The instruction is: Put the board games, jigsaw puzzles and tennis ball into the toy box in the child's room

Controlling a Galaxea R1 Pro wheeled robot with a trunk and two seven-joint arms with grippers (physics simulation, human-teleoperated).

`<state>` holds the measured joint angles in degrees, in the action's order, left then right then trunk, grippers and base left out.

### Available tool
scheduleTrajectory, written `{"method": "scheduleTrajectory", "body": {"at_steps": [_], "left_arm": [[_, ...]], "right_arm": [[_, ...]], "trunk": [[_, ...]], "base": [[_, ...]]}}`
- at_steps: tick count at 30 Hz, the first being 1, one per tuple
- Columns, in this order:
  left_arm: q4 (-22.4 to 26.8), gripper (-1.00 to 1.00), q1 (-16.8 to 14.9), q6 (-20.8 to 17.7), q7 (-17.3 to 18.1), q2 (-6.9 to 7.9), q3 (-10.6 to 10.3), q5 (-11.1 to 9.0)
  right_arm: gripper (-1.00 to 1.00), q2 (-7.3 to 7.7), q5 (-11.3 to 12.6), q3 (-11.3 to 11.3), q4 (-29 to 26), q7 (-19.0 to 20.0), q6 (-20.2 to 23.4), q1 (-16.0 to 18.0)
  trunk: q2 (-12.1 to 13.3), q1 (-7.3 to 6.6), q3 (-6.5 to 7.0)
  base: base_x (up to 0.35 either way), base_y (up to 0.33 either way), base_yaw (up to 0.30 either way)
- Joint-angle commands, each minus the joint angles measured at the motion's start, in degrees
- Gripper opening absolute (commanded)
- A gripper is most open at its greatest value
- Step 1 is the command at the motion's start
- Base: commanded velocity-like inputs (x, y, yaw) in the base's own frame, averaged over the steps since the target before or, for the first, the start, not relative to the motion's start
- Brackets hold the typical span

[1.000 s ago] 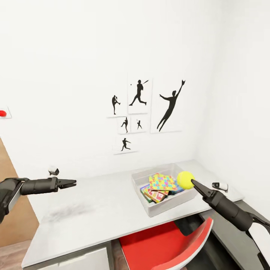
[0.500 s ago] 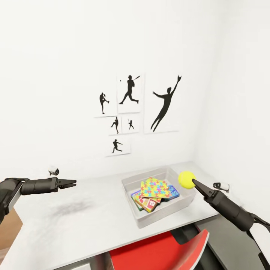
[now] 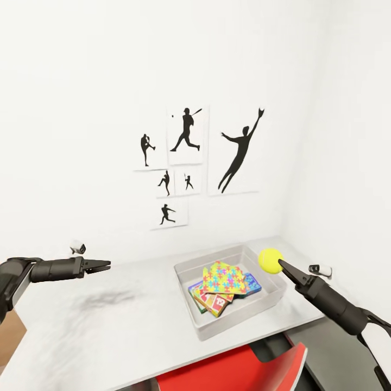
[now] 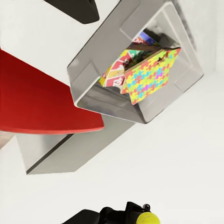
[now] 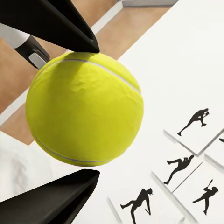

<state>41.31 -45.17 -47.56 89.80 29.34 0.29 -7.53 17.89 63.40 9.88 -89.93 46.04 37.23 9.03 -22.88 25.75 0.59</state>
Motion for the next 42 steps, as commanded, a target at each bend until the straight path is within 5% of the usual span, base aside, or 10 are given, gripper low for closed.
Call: {"method": "scheduleTrajectory", "body": {"at_steps": [1, 18, 20, 25, 30, 35, 42], "left_arm": [[0.0, 1.00, 0.0, -0.6, 0.2, 0.01, 0.0, 0.0], [0.0, 1.00, 0.0, -0.6, 0.2, 0.00, 0.0, 0.0], [0.0, 1.00, 0.0, -0.6, 0.2, -0.03, 0.0, 0.0], [0.0, 1.00, 0.0, -0.6, 0.2, -0.90, -0.1, 0.1], [0.0, 1.00, 0.0, -0.6, 0.2, -1.40, -0.1, 0.2], [0.0, 1.00, 0.0, -0.6, 0.2, -1.47, 0.0, 0.2], [0.0, 1.00, 0.0, -0.6, 0.2, -1.48, 0.1, 0.2]], "right_arm": [[-1.00, -0.01, 0.3, 0.0, 0.0, 0.0, 0.4, 0.0], [-1.00, -0.15, 0.1, 0.0, 0.0, -1.8, 0.4, 0.0], [-1.00, -0.26, -0.6, -0.3, 0.2, -5.2, 0.8, 0.1], [-1.00, -0.57, -1.3, -0.6, 0.6, -24.2, 6.9, 5.6], [-1.00, -4.37, -1.8, -0.7, 2.7, -38.4, 17.4, 16.1], [-1.00, -6.66, -1.8, -0.8, 10.6, -53.0, 20.5, 23.8], [-1.00, -7.14, -1.9, -3.4, 15.4, -61.3, 21.8, 28.4]], "trunk": [[0.0, 0.04, -0.02], [0.0, 0.04, -0.02], [0.0, 0.04, -0.02], [0.0, 0.04, -0.02], [0.0, 0.04, -0.02], [0.0, 0.04, -0.02], [0.0, 0.04, -0.02]], "base": [[0.075, 0.000, 0.000], [0.009, 0.000, 0.000], [0.000, 0.000, 0.000], [0.000, 0.000, 0.000], [0.000, 0.000, 0.000], [0.000, 0.000, 0.000], [0.000, 0.000, 0.000]]}}
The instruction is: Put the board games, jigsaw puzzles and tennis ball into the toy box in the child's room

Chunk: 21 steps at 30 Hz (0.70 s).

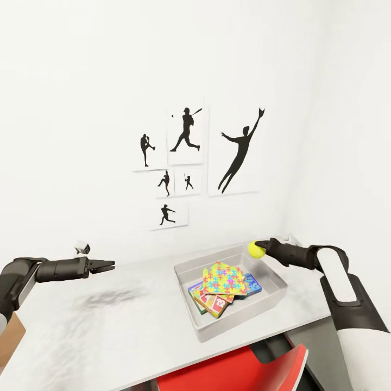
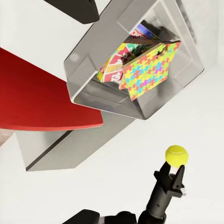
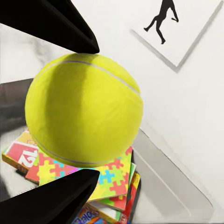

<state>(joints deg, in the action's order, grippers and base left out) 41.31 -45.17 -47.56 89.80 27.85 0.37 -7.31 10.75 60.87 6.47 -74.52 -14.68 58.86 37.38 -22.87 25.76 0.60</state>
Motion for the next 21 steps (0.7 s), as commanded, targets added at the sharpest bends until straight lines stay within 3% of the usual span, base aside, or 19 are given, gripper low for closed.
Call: {"method": "scheduleTrajectory", "body": {"at_steps": [1, 3, 6, 11, 14, 21], "left_arm": [[0.0, 1.00, 0.0, -0.6, 0.2, 0.01, 0.0, 0.0], [0.0, 1.00, 0.0, -0.6, 0.2, 0.01, 0.0, 0.0], [0.0, 1.00, 0.0, -0.6, 0.2, 0.01, 0.0, 0.0], [0.0, 1.00, 0.0, -0.6, 0.2, 0.03, 0.1, -0.1], [0.0, 1.00, 0.0, -0.6, 0.2, 0.03, 0.0, -0.1], [0.0, 1.00, 0.0, -0.6, 0.2, 0.03, 0.0, -0.1]], "right_arm": [[-1.00, -0.01, 0.5, -0.8, 0.8, -1.5, 0.2, 0.8], [-1.00, -0.02, 0.3, -2.0, 2.6, -3.6, 0.3, 2.0], [-1.00, -0.25, 0.2, -4.6, 7.0, -10.0, 0.4, 4.8], [-1.00, -2.09, 0.2, -10.3, 12.3, -20.3, 0.5, 7.8], [-1.00, -2.43, 0.2, -11.4, 15.5, -23.2, 0.5, 8.4], [-1.00, -1.89, -0.2, -12.2, 17.1, -24.7, 0.8, 8.8]], "trunk": [[0.0, 0.02, -0.03], [0.0, 0.02, -0.03], [0.0, 0.02, -0.03], [0.0, 0.02, -0.03], [0.0, 0.02, -0.03], [0.0, 0.02, -0.03]], "base": [[0.000, 0.000, 0.000], [0.000, 0.000, 0.000], [0.000, 0.000, 0.000], [0.000, 0.000, 0.000], [0.000, 0.000, 0.000], [0.000, 0.000, 0.000]]}}
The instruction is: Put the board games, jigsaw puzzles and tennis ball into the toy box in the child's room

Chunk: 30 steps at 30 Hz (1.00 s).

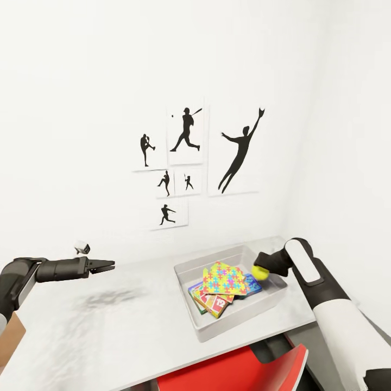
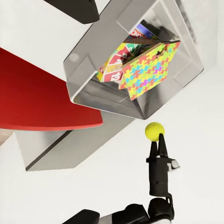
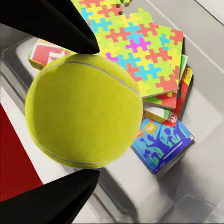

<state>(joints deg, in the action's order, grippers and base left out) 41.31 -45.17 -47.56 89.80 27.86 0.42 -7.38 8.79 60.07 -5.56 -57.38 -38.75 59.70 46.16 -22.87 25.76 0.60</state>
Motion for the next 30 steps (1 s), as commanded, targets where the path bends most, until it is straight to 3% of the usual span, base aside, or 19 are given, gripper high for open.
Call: {"method": "scheduleTrajectory", "body": {"at_steps": [1, 9, 30], "left_arm": [[0.0, 1.00, 0.0, -0.6, 0.2, 0.01, 0.0, 0.0], [0.0, 1.00, 0.0, -0.6, 0.2, 0.05, 0.0, 0.0], [0.0, 1.00, 0.0, -0.7, 0.2, -0.08, -0.1, -0.9]], "right_arm": [[-1.00, 0.20, 0.2, -0.2, 0.0, -0.6, 0.3, 0.1], [-1.00, 0.44, -5.7, -0.2, 0.0, -0.6, 0.3, 0.2], [-1.00, -0.26, -6.8, -0.2, 0.0, -0.5, 0.3, 0.2]], "trunk": [[0.0, 0.02, -0.03], [0.0, 0.02, -0.03], [0.0, 0.02, -1.04]], "base": [[0.000, 0.000, 0.000], [0.000, 0.000, 0.000], [0.000, 0.000, 0.000]]}}
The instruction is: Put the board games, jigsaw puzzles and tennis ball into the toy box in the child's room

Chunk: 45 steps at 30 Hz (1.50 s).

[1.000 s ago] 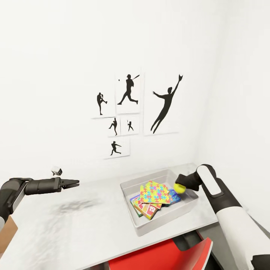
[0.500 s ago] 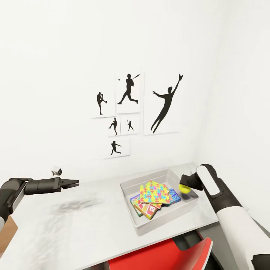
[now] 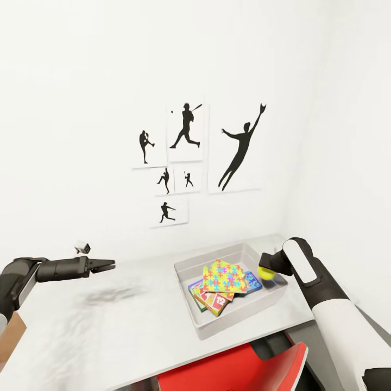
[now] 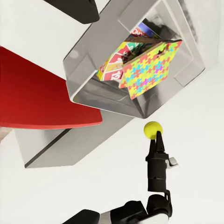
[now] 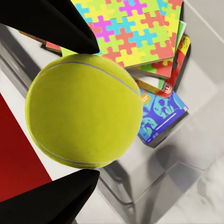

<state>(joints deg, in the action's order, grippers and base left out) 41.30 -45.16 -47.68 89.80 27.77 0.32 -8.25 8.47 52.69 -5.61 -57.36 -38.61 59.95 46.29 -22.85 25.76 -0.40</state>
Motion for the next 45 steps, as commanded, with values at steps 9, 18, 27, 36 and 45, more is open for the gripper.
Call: {"method": "scheduleTrajectory", "body": {"at_steps": [9, 18, 27, 36, 45], "left_arm": [[0.0, 1.00, 0.0, -1.1, 0.2, -0.96, 0.0, -0.9], [0.0, 1.00, 0.0, -1.1, 0.2, -1.10, -0.1, -0.8], [0.0, 1.00, 0.0, -1.1, 0.2, -1.14, -0.2, -0.8], [0.0, 1.00, 0.0, -1.1, 0.2, -1.14, -0.2, -0.8], [0.0, 1.00, 0.0, -1.1, 0.2, -1.14, -0.1, -0.8]], "right_arm": [[-1.00, 0.18, 0.6, -0.2, 0.0, -0.6, 0.1, 0.0], [-1.00, 0.67, 0.3, -0.1, 0.1, -0.6, 0.1, 0.5], [-1.00, 0.76, -2.8, 0.0, 0.5, -0.6, -0.2, 1.7], [-1.00, 0.85, -3.3, -0.1, 0.6, -0.4, -3.7, 2.0], [-1.00, 0.77, -6.0, -0.1, 0.5, -0.2, -4.1, 2.1]], "trunk": [[-0.1, 0.02, -0.80], [-0.1, 0.02, -1.59], [-0.1, 0.02, -2.39], [-0.1, 0.02, -3.19], [-0.1, 0.02, -3.99]], "base": [[0.000, 0.000, 0.040], [0.000, 0.000, 0.084], [0.000, 0.000, 0.087], [0.000, 0.000, 0.086], [0.000, 0.000, 0.086]]}}
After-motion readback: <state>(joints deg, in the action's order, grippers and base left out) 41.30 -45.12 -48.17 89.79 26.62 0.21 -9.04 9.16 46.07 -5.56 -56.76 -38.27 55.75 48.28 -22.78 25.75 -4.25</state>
